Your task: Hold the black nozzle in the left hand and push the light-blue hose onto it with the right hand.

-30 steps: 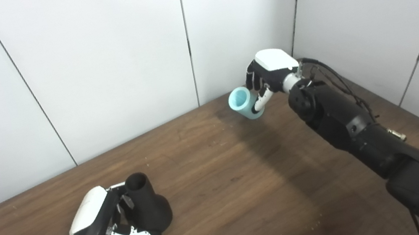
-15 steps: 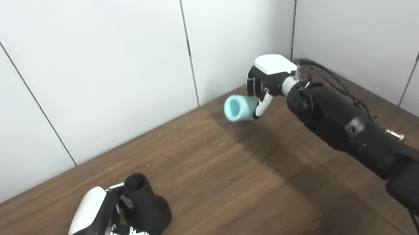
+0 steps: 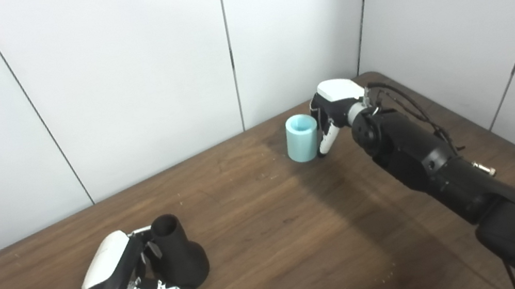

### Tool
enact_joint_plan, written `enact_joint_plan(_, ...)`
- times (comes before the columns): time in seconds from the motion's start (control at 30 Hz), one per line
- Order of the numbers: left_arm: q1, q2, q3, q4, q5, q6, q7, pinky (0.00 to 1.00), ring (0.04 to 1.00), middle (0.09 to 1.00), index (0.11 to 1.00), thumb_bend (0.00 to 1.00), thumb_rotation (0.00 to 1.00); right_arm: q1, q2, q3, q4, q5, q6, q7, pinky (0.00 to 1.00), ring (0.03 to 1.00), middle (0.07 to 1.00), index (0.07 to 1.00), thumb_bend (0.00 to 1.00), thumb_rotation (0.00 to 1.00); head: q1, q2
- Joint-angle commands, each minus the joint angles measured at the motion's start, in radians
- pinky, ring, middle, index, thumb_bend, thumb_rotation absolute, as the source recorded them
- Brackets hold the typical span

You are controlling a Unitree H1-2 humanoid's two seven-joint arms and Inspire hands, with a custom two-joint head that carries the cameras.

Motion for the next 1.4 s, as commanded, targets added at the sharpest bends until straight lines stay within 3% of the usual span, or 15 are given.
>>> enact_joint_plan(0.0,0.073,0.073,-0.02,0.056,0.06,0.102,-0.087,0.34,0.395,0.47,0.483,0.53,0.0,-0.039,-0.031,-0.01,-0.011,-0.014,-0.004,-0.025,0.46,0.495,0.494,0.453,0.52,0.0,-0.001,0.003)
enact_joint_plan(0.07,0.07,0.073,-0.02,0.057,0.059,0.102,-0.09,0.32,0.396,0.425,0.492,0.53,0.0,-0.04,-0.032,-0.01,-0.007,-0.013,-0.006,-0.027,0.46,0.493,0.496,0.454,0.52,0.0,-0.001,0.003)
enact_joint_plan(0.23,0.068,0.074,-0.014,0.056,0.052,0.099,-0.096,0.36,0.438,0.444,0.491,0.53,0.0,-0.033,-0.031,-0.007,-0.02,-0.02,0.008,-0.021,0.49,0.494,0.523,0.438,0.52,0.0,0.003,0.005)
enact_joint_plan(0.33,0.07,0.077,-0.011,0.056,0.05,0.094,-0.098,0.4,0.465,0.45,0.491,0.53,0.0,-0.033,-0.03,-0.003,-0.022,-0.022,0.016,-0.018,0.52,0.443,0.52,0.476,0.52,0.0,0.002,0.005)
enact_joint_plan(0.4,0.069,0.078,-0.009,0.06,0.047,0.089,-0.098,0.4,0.464,0.446,0.492,0.53,0.0,-0.038,-0.032,-0.002,-0.017,-0.021,0.016,-0.016,0.52,0.504,0.522,0.437,0.51,0.0,0.002,0.006)
enact_joint_plan(0.53,0.065,0.078,-0.007,0.066,0.039,0.083,-0.098,0.4,0.461,0.448,0.491,0.53,0.0,-0.05,-0.036,-0.002,-0.021,-0.019,0.02,0.001,0.5,0.511,0.51,0.442,0.52,0.0,0.003,0.006)
enact_joint_plan(0.6,0.064,0.076,-0.007,0.069,0.038,0.082,-0.098,0.41,0.46,0.457,0.49,0.53,0.0,-0.056,-0.039,0.002,-0.027,-0.008,0.032,0.043,0.46,0.448,0.501,0.51,0.52,0.0,0.003,0.005)
enact_joint_plan(0.63,0.063,0.075,-0.007,0.071,0.038,0.082,-0.097,0.41,0.459,0.458,0.49,0.53,0.0,-0.059,-0.043,0.005,-0.036,-0.002,0.043,0.082,0.51,0.565,0.64,0.663,0.68,0.03,0.002,0.004)
enact_joint_plan(0.7,0.062,0.074,-0.008,0.073,0.039,0.081,-0.097,0.41,0.459,0.458,0.49,0.53,0.0,-0.074,-0.041,-0.016,-0.068,-0.006,0.058,0.209,0.68,0.805,0.852,0.867,0.88,0.14,0.001,0.003)
enact_joint_plan(0.77,0.063,0.074,-0.008,0.073,0.038,0.081,-0.098,0.41,0.46,0.461,0.489,0.53,0.0,-0.086,-0.034,-0.038,-0.085,-0.018,0.06,0.274,0.76,0.904,0.936,0.928,0.95,0.2,0.001,0.003)
enact_joint_plan(0.83,0.063,0.074,-0.008,0.073,0.038,0.082,-0.099,0.41,0.462,0.464,0.489,0.53,0.0,-0.093,-0.028,-0.048,-0.091,-0.01,0.06,0.285,0.8,0.952,0.976,0.953,0.98,0.23,0.001,0.002)
enact_joint_plan(1.03,0.065,0.075,-0.01,0.069,0.042,0.085,-0.099,0.39,0.458,0.461,0.489,0.53,0.0,-0.112,-0.031,-0.052,-0.099,-0.006,0.06,0.309,0.89,1.0,1.0,0.975,0.98,0.22,0.003,0.006)
enact_joint_plan(1.23,0.067,0.074,-0.013,0.067,0.048,0.091,-0.098,0.35,0.421,0.431,0.493,0.53,0.0,-0.12,-0.046,-0.035,-0.11,-0.023,0.053,0.276,0.8,0.928,0.999,0.976,0.99,0.21,0.001,0.007)
enact_joint_plan(1.37,0.07,0.072,-0.017,0.062,0.054,0.097,-0.098,0.33,0.392,0.405,0.493,0.52,0.0,-0.12,-0.052,-0.03,-0.119,-0.024,0.038,0.241,0.83,0.912,0.976,0.973,1.0,0.22,0.001,0.008)
